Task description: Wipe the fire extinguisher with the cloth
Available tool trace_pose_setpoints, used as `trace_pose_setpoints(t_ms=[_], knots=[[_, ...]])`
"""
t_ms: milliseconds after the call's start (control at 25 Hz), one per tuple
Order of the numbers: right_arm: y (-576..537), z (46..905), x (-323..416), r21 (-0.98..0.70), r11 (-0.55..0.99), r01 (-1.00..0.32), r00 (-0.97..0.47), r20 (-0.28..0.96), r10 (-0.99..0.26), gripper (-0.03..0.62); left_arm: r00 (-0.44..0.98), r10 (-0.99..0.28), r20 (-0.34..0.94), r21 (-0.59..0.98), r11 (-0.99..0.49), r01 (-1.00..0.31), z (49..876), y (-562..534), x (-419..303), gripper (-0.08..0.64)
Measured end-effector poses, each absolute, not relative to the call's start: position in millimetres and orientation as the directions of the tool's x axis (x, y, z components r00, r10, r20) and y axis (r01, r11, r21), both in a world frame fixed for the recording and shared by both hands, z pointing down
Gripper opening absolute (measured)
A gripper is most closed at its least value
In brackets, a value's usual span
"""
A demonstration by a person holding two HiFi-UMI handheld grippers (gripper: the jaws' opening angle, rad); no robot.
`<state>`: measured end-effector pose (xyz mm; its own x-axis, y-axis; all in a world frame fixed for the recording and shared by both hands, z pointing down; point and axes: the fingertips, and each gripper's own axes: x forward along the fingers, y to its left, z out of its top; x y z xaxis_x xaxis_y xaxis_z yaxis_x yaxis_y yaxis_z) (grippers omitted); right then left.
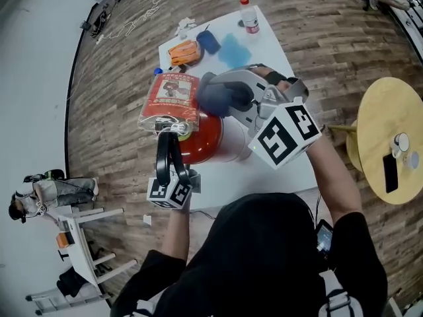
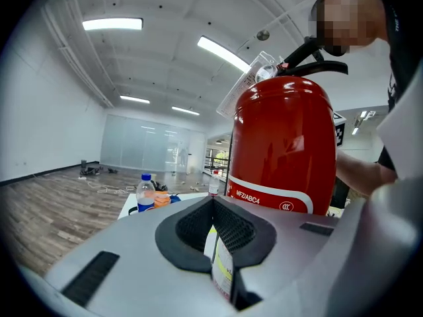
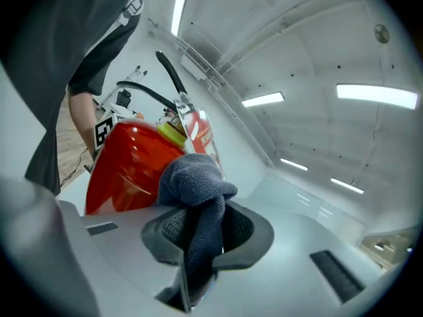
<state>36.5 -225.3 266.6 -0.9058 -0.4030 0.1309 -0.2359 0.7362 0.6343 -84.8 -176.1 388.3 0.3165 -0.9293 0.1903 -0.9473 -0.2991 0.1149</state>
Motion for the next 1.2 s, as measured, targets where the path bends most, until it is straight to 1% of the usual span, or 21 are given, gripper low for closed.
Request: trace_pose_setpoints(t_ms=[160,280,360,480,560,680,760,840,1040,1200], knots=[[-240,320,14,0.553,0.821,-0.143,-0.923,0.224,-0.312,0.066,0.309,-0.930,0.198,0.111,-0.292,-0.950,389,-176,-85,0.023],[-239,383,11,0.487,0.871,-0.072,-0.902,0.340,-0.265,0.063,0.306,-0.930,0.204,0.109,-0.289,-0.951,389,-177,-87,0.023],[-236,425,14,0.416,0.908,-0.050,-0.882,0.409,-0.236,0.063,0.308,-0.930,0.203,0.116,-0.289,-0.950,389,-179,-87,0.023],[-226,501,22,0.312,0.950,-0.011,-0.819,0.543,-0.187,0.063,0.304,-0.929,0.210,0.117,-0.285,-0.951,392,-182,-89,0.023],[-215,550,31,0.227,0.973,-0.033,-0.776,0.608,-0.168,0.061,0.304,-0.928,0.215,0.119,-0.284,-0.951,393,-182,-89,0.023],[-199,594,44,0.161,0.981,-0.108,-0.741,0.645,-0.188,0.061,0.309,-0.926,0.216,0.125,-0.287,-0.950,394,-182,-88,0.023],[-194,596,47,0.202,0.969,-0.140,-0.725,0.645,-0.239,0.061,0.308,-0.926,0.218,0.123,-0.287,-0.950,394,-182,-89,0.023],[-194,576,48,0.268,0.949,-0.164,-0.731,0.613,-0.299,0.061,0.307,-0.927,0.217,0.122,-0.286,-0.950,396,-182,-90,0.023],[-187,462,52,0.407,0.882,-0.237,-0.816,0.410,-0.408,0.061,0.302,-0.928,0.218,0.119,-0.282,-0.952,396,-183,-90,0.023],[-176,372,59,0.428,0.839,-0.336,-0.858,0.228,-0.460,0.061,0.293,-0.931,0.217,0.120,-0.273,-0.955,397,-183,-91,0.023]])
